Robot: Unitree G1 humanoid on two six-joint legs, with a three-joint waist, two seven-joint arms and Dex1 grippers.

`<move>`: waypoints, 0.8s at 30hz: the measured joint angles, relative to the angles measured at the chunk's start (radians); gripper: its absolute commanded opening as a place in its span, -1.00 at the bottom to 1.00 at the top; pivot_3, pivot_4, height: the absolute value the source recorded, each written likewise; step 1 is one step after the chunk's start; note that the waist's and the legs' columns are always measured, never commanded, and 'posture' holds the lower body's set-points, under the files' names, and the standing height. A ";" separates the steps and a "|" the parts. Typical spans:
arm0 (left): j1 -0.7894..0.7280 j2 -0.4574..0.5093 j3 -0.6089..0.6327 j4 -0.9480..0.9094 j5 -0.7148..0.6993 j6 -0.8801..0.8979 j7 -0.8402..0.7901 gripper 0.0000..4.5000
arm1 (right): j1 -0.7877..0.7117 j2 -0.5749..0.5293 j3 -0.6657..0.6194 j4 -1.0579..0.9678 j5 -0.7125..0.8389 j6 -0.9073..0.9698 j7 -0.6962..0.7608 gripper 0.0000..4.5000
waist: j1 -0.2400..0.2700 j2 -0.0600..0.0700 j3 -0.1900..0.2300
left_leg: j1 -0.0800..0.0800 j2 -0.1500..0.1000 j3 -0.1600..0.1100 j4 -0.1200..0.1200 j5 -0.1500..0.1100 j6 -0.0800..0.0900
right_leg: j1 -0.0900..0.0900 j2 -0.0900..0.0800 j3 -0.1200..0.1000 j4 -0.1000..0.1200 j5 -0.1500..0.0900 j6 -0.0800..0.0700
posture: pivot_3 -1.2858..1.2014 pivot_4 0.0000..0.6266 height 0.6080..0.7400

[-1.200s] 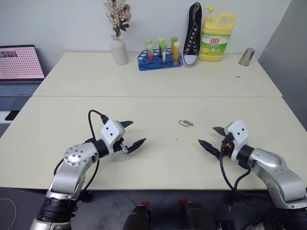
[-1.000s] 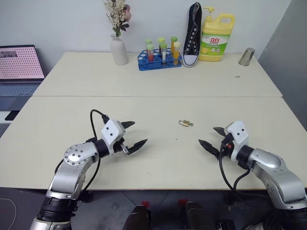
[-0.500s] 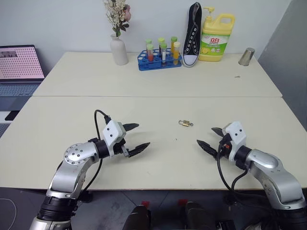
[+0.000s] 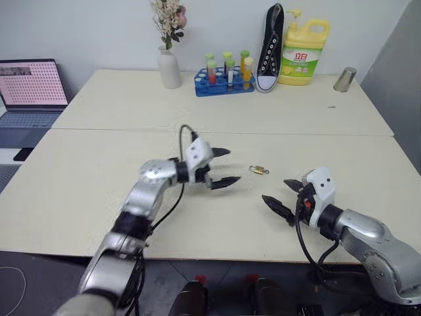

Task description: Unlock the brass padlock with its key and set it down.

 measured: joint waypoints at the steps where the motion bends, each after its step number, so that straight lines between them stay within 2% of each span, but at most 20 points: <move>1: -0.041 -0.018 -0.003 0.077 0.014 -0.037 -0.015 1.00 | 0.002 0.003 -0.018 -0.023 0.017 0.031 -0.018 0.99 | -0.007 0.000 0.000 | 0.000 0.000 0.001 0.000 0.000 0.000 | 0.000 0.000 0.000 0.000 0.000 0.000 | 0.03 -0.52 1.00; 7: -0.270 -0.141 -0.040 0.557 0.139 -0.203 -0.029 1.00 | 0.015 0.070 -0.097 -0.202 0.145 0.200 -0.136 0.99 | -0.011 0.000 0.000 | -0.001 0.000 -0.001 -0.001 0.000 0.000 | -0.001 0.001 -0.001 0.000 0.000 0.000 | 0.03 -0.52 1.00; 10: -0.334 -0.182 -0.050 0.682 0.194 -0.246 -0.025 1.00 | 0.014 0.085 -0.128 -0.231 0.187 0.263 -0.189 0.99 | -0.014 0.000 0.000 | -0.001 0.000 0.001 0.000 0.000 0.001 | -0.001 0.000 0.000 0.000 0.000 0.000 | 0.03 -0.52 1.00; 18: -0.371 -0.211 -0.055 0.810 0.305 -0.253 0.062 1.00 | 0.054 0.052 -0.195 -0.234 0.302 0.302 -0.304 0.99 | -0.013 0.000 0.000 | -0.001 0.000 0.000 -0.001 0.000 0.001 | -0.001 0.001 0.000 0.001 0.000 0.000 | 0.03 -0.52 1.00; 24: -0.392 -0.236 -0.019 0.834 0.319 -0.196 0.106 1.00 | 0.097 0.005 -0.210 -0.235 0.417 0.259 -0.406 0.99 | -0.014 -0.001 0.000 | -0.001 0.000 0.000 -0.001 0.000 0.001 | -0.001 0.001 0.000 0.001 0.000 0.000 | 0.03 -0.52 1.00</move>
